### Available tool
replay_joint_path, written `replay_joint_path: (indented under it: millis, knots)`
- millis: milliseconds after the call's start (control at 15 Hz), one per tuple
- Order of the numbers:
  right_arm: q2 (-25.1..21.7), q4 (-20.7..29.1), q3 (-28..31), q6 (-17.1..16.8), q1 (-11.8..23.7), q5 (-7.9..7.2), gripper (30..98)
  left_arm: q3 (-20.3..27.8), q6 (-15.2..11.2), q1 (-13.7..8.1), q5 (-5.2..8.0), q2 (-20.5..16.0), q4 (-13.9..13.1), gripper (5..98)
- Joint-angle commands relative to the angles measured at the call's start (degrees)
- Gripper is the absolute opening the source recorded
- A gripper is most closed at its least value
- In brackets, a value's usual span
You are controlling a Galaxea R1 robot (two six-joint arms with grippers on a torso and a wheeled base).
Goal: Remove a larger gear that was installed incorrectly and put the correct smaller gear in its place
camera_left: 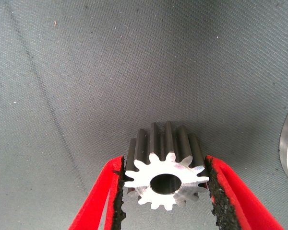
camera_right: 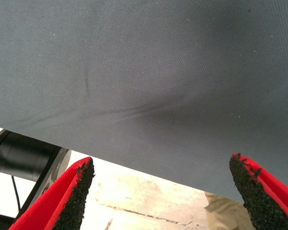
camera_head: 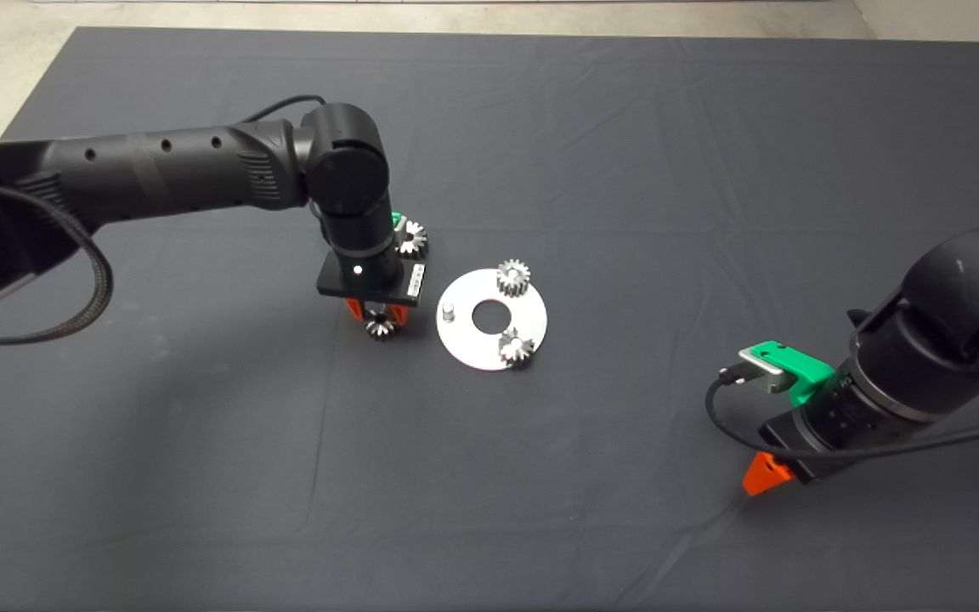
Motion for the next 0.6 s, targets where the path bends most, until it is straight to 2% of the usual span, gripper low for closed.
replay_joint_path:
  millis: [0,533]
  knots:
    - [0.14,1.29,-0.2,-0.38,0.95,-5.19,74.4,-0.28,0.37,0.11,0.82,0.15,0.39,37.6]
    - [0.76,1.29,-0.62,-0.36,0.95,-5.19,74.4,-1.43,1.33,0.11,0.74,0.32,0.39,32.9]
